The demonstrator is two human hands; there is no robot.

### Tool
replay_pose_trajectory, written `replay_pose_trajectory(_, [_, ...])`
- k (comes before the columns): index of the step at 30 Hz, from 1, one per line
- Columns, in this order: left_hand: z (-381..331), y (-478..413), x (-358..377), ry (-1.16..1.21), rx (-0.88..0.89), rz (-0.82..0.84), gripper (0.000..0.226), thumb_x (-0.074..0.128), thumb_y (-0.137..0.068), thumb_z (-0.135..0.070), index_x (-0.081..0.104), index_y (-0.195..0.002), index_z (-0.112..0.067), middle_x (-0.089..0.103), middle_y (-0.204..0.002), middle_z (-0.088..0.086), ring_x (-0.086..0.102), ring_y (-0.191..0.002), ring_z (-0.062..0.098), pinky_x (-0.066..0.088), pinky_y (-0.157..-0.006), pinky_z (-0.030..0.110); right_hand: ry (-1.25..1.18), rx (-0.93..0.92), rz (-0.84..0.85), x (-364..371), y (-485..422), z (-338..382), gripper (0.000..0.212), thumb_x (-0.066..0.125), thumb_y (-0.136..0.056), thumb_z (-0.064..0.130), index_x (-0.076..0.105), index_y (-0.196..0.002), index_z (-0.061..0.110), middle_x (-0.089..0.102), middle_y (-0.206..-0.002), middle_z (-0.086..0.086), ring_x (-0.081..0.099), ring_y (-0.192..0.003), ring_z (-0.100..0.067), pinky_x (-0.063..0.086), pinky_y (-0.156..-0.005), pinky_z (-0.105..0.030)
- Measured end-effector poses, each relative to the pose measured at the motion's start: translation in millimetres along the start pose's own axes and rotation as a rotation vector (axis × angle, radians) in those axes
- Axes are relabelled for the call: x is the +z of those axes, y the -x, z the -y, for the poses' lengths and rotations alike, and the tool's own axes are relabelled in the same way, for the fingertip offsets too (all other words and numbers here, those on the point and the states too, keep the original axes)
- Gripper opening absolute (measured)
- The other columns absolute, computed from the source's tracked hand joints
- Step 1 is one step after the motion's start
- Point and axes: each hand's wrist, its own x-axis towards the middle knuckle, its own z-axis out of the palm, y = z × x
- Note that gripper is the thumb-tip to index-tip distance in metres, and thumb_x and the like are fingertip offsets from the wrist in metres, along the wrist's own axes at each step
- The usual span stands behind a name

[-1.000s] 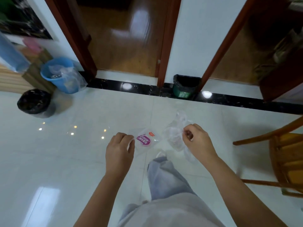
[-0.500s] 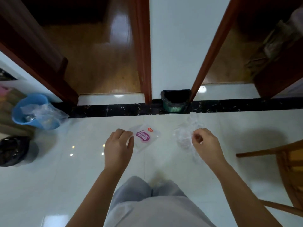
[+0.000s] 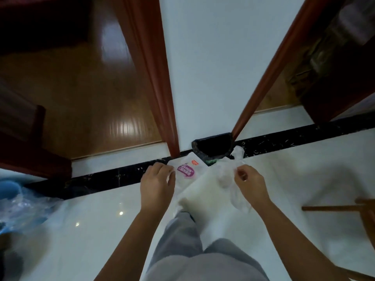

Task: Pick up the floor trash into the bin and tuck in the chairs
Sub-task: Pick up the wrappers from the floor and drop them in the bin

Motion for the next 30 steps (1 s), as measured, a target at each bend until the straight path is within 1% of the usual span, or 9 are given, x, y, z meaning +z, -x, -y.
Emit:
replay_pose_trajectory(4, [13,-64,19,-0.015,0.008,0.049,0.017,0.081,-0.068,-0.007,0.069,-0.079,-0.002,0.067,-0.075,0.013,0.061,-0.063,0.026,0.052,-0.062,0.033,-0.026,0.06,-0.009,17,-73,13,0.011,0.055,-0.088,0.01,0.061,-0.095,0.003,0.056,-0.082,-0.003,0.051,-0.073,-0.017,0.031,-0.061,-0.015])
replay_pose_trajectory(7, [16,-99,39,-0.002,0.006,0.085,0.018,0.08,-0.068,-0.009,0.069,-0.079,-0.001,0.067,-0.076,0.014,0.062,-0.064,0.026,0.05,-0.065,0.031,-0.043,0.12,-0.006,28,-125,13,0.013,0.054,-0.088,0.009,0.06,-0.097,0.002,0.057,-0.084,-0.006,0.05,-0.076,-0.017,0.033,-0.066,-0.02])
replay_pose_trajectory(11, [24,-144,73,-0.015,0.037,0.095,0.016,0.078,-0.07,-0.008,0.067,-0.079,-0.001,0.065,-0.076,0.015,0.061,-0.065,0.028,0.055,-0.063,0.035,-0.064,0.187,0.026,50,-193,0,0.013,0.052,-0.088,0.008,0.06,-0.095,-0.001,0.064,-0.09,-0.016,0.051,-0.076,-0.021,0.035,-0.067,-0.024])
replay_pose_trajectory(14, [29,-171,100,-0.036,0.038,0.083,0.015,0.078,-0.072,-0.008,0.066,-0.078,0.0,0.065,-0.076,0.016,0.062,-0.065,0.028,0.054,-0.065,0.036,-0.062,0.246,0.065,71,-239,-21,0.016,0.051,-0.087,0.008,0.061,-0.097,0.001,0.065,-0.097,-0.018,0.058,-0.087,-0.029,0.038,-0.07,-0.026])
replay_pose_trajectory(17, [30,-187,121,-0.051,0.059,0.078,0.016,0.066,-0.077,-0.017,0.066,-0.076,0.0,0.065,-0.073,0.015,0.062,-0.063,0.028,0.054,-0.062,0.034,-0.082,0.316,0.069,88,-272,-39,0.018,0.051,-0.085,0.007,0.06,-0.1,0.002,0.063,-0.101,-0.017,0.057,-0.095,-0.033,0.038,-0.074,-0.027])
replay_pose_trajectory(22, [36,-200,152,-0.047,0.083,0.071,0.019,0.06,-0.08,-0.019,0.066,-0.075,-0.001,0.064,-0.072,0.012,0.06,-0.061,0.025,0.052,-0.059,0.031,-0.15,0.425,0.068,112,-315,-63,0.019,0.05,-0.083,0.005,0.06,-0.099,0.002,0.063,-0.1,-0.017,0.057,-0.094,-0.033,0.036,-0.069,-0.027])
replay_pose_trajectory(25, [39,-203,172,-0.04,0.094,0.062,0.019,0.063,-0.083,-0.019,0.066,-0.075,-0.002,0.064,-0.072,0.011,0.06,-0.061,0.023,0.051,-0.06,0.029,-0.262,0.483,0.093,124,-335,-77,0.029,0.048,-0.081,0.003,0.058,-0.108,0.007,0.062,-0.105,-0.016,0.056,-0.086,-0.027,0.04,-0.065,-0.028])
replay_pose_trajectory(27, [42,-203,187,-0.037,0.093,0.068,0.016,0.066,-0.081,-0.017,0.067,-0.076,-0.002,0.064,-0.073,0.011,0.061,-0.063,0.022,0.051,-0.062,0.029,-0.346,0.462,0.121,131,-342,-89,0.031,0.051,-0.083,0.003,0.056,-0.114,0.008,0.061,-0.113,-0.017,0.055,-0.088,-0.024,0.043,-0.07,-0.031])
replay_pose_trajectory(30, [50,-201,212,-0.021,0.089,0.071,0.011,0.063,-0.077,-0.013,0.067,-0.076,-0.003,0.063,-0.072,0.009,0.059,-0.063,0.022,0.05,-0.06,0.029,-0.365,0.401,0.143,133,-340,-104,0.032,0.053,-0.086,0.005,0.055,-0.118,0.009,0.058,-0.12,-0.013,0.053,-0.105,-0.024,0.043,-0.088,-0.037])
